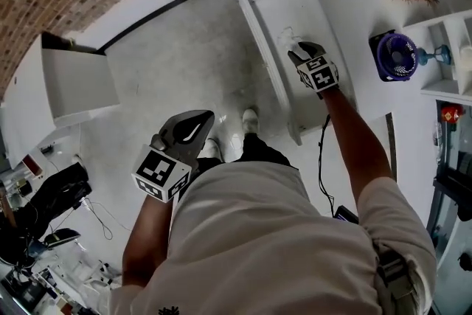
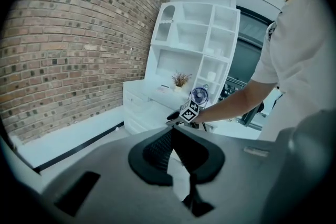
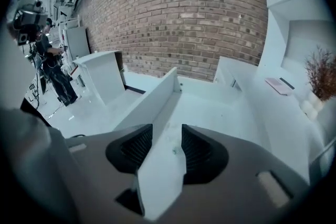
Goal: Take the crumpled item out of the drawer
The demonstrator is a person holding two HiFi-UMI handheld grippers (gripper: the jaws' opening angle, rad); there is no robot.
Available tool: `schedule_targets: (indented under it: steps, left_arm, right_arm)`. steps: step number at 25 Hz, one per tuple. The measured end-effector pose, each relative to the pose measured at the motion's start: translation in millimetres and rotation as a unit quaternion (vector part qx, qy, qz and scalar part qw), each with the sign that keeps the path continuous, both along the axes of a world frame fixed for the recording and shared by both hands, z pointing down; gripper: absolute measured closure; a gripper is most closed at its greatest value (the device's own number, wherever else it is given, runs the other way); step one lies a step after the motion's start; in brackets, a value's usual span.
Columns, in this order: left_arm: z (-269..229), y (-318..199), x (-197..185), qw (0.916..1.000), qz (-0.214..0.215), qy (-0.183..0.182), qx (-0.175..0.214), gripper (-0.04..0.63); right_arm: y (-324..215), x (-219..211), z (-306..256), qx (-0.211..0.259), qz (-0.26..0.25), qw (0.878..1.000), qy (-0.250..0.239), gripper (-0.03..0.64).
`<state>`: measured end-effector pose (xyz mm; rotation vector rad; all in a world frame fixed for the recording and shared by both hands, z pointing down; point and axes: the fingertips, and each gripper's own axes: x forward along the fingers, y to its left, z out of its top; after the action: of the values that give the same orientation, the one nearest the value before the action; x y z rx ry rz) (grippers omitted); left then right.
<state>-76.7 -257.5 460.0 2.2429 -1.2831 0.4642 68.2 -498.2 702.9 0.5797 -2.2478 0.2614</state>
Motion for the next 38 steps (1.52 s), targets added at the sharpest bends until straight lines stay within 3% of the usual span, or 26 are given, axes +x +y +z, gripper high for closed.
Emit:
schedule_targets:
  steps: [5,13,17,24,38]
  left_arm:
    - [6.1,-8.3,-14.1,0.9996,-0.012,-0.010,-0.022,0.589]
    - [25.1,-20.8,-34.1,0.9981,-0.029,-0.020,-0.049,0.590]
    - [30.0,-26.7,-35.8,0.9979,-0.030,-0.024,-0.052,0.589]
    - [28.5,-29.9,-35.9,0.9983,-0.028,-0.019,-0.047,0.589]
    - [1.3,-0.7,-29.9,1.0000,0.002,-0.008,0.002,0.590]
  right_arm:
    - [-26.6,-4.3,49.5,-0.019,0.004,0.999,0.038,0.422]
    - [-49.6,-13.9,94.6,-0.037,0.019,0.997,0.057,0.423]
    - [-51.5,-12.1,105.6,-0.029,0.014,0.997,0.069,0.473]
    - [-51.7,-11.5,100.7,-0.029,0.029,0.996,0.079,0.520]
    - [-23.2,3.8,28.4,0.006,0.047,0.997,0.058,0.523]
